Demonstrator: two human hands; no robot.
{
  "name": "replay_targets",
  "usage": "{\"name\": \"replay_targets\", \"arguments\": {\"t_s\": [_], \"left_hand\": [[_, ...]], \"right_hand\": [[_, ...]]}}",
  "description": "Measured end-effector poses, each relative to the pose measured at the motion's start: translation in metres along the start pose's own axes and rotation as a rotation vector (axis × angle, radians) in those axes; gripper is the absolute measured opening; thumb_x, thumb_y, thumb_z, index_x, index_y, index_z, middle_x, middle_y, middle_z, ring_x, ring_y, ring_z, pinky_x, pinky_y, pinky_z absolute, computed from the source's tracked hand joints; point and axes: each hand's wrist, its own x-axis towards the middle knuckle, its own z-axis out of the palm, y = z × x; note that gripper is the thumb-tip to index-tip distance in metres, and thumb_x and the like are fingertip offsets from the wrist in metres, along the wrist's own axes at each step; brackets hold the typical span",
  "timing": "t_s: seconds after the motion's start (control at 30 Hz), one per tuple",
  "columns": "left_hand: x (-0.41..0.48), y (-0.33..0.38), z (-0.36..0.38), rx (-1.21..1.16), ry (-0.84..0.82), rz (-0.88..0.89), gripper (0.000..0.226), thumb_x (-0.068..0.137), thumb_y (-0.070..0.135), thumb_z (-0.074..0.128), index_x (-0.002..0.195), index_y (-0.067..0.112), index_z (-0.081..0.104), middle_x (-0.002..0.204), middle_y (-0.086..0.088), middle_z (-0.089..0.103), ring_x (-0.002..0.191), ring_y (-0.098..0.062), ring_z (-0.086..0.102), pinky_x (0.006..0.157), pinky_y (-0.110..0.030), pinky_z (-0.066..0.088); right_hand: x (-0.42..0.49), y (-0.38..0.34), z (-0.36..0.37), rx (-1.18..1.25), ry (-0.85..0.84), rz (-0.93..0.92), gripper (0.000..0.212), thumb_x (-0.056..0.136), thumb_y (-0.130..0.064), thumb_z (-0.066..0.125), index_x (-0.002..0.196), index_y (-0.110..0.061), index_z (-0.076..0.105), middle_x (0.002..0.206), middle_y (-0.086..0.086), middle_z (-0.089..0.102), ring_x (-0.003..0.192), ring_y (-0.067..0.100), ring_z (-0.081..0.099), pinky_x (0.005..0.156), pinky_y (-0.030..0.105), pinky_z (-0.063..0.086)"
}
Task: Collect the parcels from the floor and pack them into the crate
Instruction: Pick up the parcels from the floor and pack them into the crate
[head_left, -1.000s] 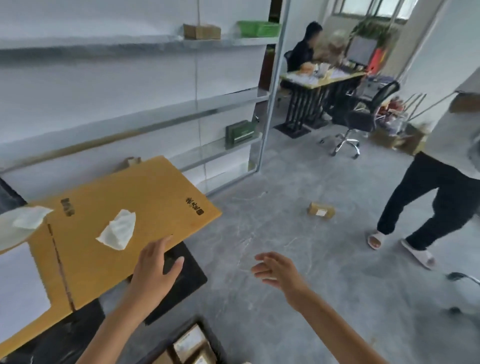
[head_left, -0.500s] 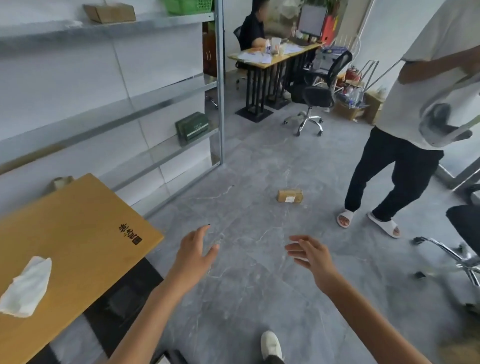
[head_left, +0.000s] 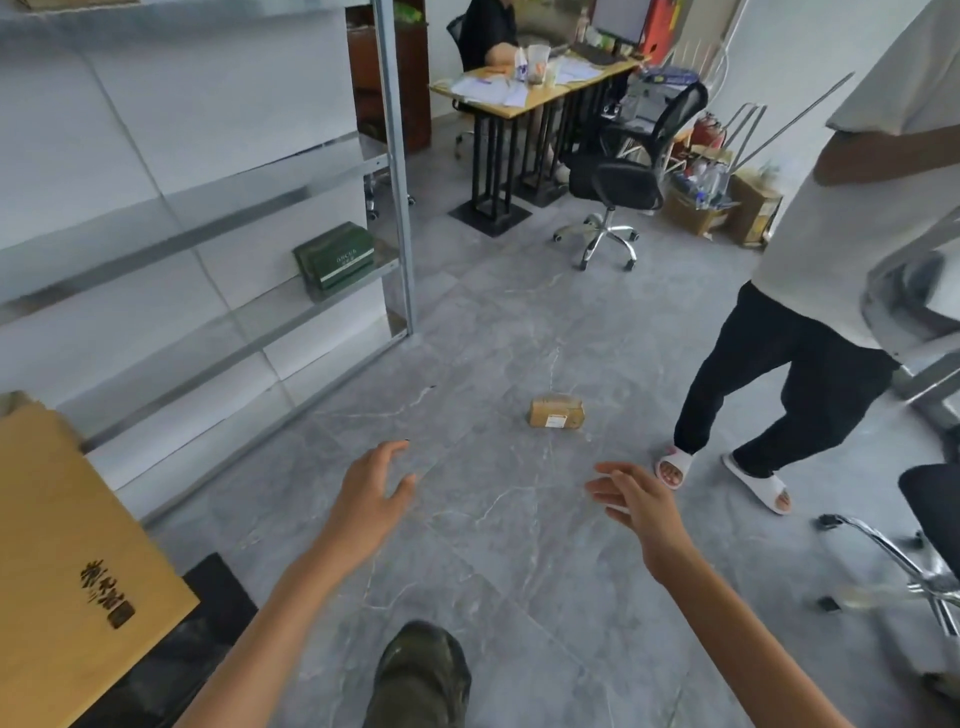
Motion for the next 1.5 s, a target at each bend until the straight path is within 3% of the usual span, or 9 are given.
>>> {"name": "replay_targets", "arguments": {"t_s": [0.33,0.6,0.77,0.9,1.0,1.1,1.3,1.4,1.5], "left_hand": [[0.229,-0.025,-0.026,0.020,-0.040,0.033,0.033,0.089,0.010,0.057,0.122,0.007,0.054,0.124,-0.006,0.058,0.119,-0.021,0.052,0.099,-0.024,0.033],[0.420,0.010,-0.002,0.021,-0.298,0.109,0.027,0.090,0.013,0.055,0.117,0.009,0.055,0.120,-0.006,0.059,0.109,-0.014,0.054,0.086,-0.013,0.033],[0.519,0.032,0.047,0.087,-0.557,0.094,0.027,0.093,0.026,0.049,0.119,0.019,0.051,0.122,0.000,0.055,0.108,-0.017,0.056,0.091,-0.032,0.048],[0.588,0.036,0.085,0.135,-0.634,0.065,0.026,0.094,0.025,0.047,0.119,0.018,0.051,0.123,0.000,0.056,0.110,-0.016,0.054,0.094,-0.030,0.044],[0.633,0.026,0.109,0.189,-0.720,0.001,0.024,0.095,0.027,0.045,0.117,0.017,0.051,0.120,-0.002,0.057,0.107,-0.017,0.055,0.094,-0.031,0.044],[0.680,0.006,0.135,0.221,-0.749,0.011,0.024,0.095,0.029,0.045,0.116,0.019,0.050,0.120,0.001,0.057,0.106,-0.016,0.055,0.092,-0.031,0.045],[0.766,-0.087,0.198,0.420,-0.910,0.171,0.021,0.095,0.030,0.042,0.113,0.023,0.049,0.114,0.002,0.055,0.106,-0.017,0.054,0.088,-0.030,0.043],[0.820,-0.167,0.245,0.628,-1.012,0.308,0.025,0.095,0.030,0.038,0.118,0.025,0.047,0.120,0.003,0.052,0.112,-0.017,0.052,0.092,-0.030,0.042],[0.869,-0.246,0.309,0.701,-1.065,0.376,0.026,0.097,0.028,0.035,0.122,0.025,0.043,0.124,0.006,0.050,0.116,-0.013,0.047,0.095,-0.027,0.038]], "right_hand": [[0.181,-0.069,0.075,0.034,0.051,0.088,0.025,0.100,-0.009,0.038,0.104,-0.007,0.063,0.096,0.013,0.069,0.092,0.026,0.063,0.091,0.040,0.046],[0.300,-0.112,0.114,0.028,0.120,0.207,0.023,0.100,-0.010,0.040,0.105,-0.007,0.062,0.098,0.014,0.069,0.094,0.029,0.064,0.094,0.042,0.047],[0.387,-0.100,0.118,-0.083,0.109,0.294,0.020,0.099,-0.013,0.044,0.099,-0.012,0.064,0.090,0.007,0.071,0.088,0.023,0.066,0.079,0.030,0.051],[0.472,-0.081,0.112,-0.241,0.081,0.356,0.019,0.098,-0.011,0.045,0.097,-0.011,0.064,0.086,0.006,0.070,0.080,0.017,0.066,0.062,0.017,0.046],[0.527,-0.069,0.113,-0.442,0.037,0.416,0.015,0.096,-0.011,0.048,0.096,-0.013,0.062,0.085,0.003,0.068,0.076,0.014,0.063,0.064,0.017,0.050],[0.588,-0.054,0.118,-0.579,-0.049,0.478,0.011,0.094,-0.012,0.050,0.093,-0.019,0.059,0.093,0.004,0.066,0.081,0.015,0.061,0.069,0.020,0.049],[0.713,0.021,0.141,-0.935,-0.279,0.458,0.022,0.093,-0.023,0.054,0.115,-0.019,0.056,0.118,0.003,0.062,0.096,0.014,0.058,0.078,0.016,0.040],[0.787,0.095,0.155,-1.117,-0.367,0.404,0.033,0.094,-0.026,0.054,0.126,-0.020,0.047,0.129,0.003,0.054,0.112,0.019,0.055,0.093,0.025,0.044],[0.873,0.180,0.167,-1.374,-0.440,0.321,0.059,0.090,-0.023,0.058,0.141,-0.018,0.030,0.143,0.011,0.037,0.129,0.030,0.040,0.100,0.040,0.041]]}}
